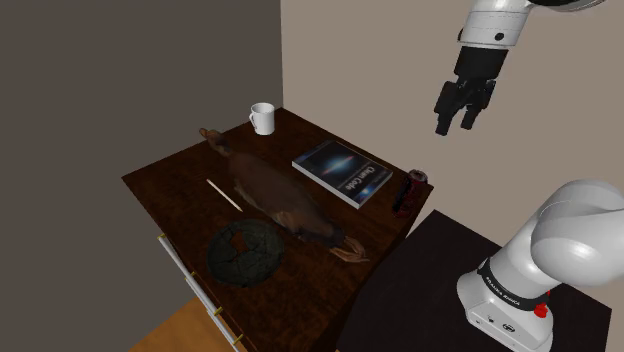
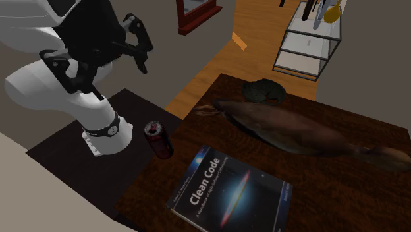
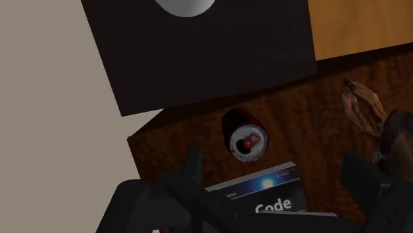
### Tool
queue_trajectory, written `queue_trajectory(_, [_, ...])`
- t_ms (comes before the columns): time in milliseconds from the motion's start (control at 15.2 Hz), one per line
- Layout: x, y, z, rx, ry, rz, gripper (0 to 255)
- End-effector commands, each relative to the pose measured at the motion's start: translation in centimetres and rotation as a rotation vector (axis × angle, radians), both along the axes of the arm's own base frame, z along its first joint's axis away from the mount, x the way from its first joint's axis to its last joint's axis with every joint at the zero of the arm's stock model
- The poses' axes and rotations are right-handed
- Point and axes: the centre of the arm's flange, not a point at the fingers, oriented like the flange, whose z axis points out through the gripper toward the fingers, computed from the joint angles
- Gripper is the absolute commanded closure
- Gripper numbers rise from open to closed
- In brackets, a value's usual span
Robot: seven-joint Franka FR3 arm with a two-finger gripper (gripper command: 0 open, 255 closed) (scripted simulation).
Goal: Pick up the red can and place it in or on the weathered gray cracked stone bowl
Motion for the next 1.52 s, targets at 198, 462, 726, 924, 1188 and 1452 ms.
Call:
queue_trajectory(198, [-0.7, 0.4, -3.9, -0.002, -0.042, -0.011, 0])
queue_trajectory(462, [-1.3, 1.0, -9.0, -0.004, -0.098, -0.025, 0])
queue_trajectory(726, [-1.6, 1.4, -13.2, -0.006, -0.144, -0.036, 0])
queue_trajectory(924, [-1.6, 1.7, -14.8, -0.006, -0.144, -0.036, 0])
queue_trajectory(1188, [-1.6, 2.0, -17.2, -0.006, -0.144, -0.036, 0])
queue_trajectory(1452, [-1.6, 2.0, -17.2, -0.006, -0.144, -0.036, 0])
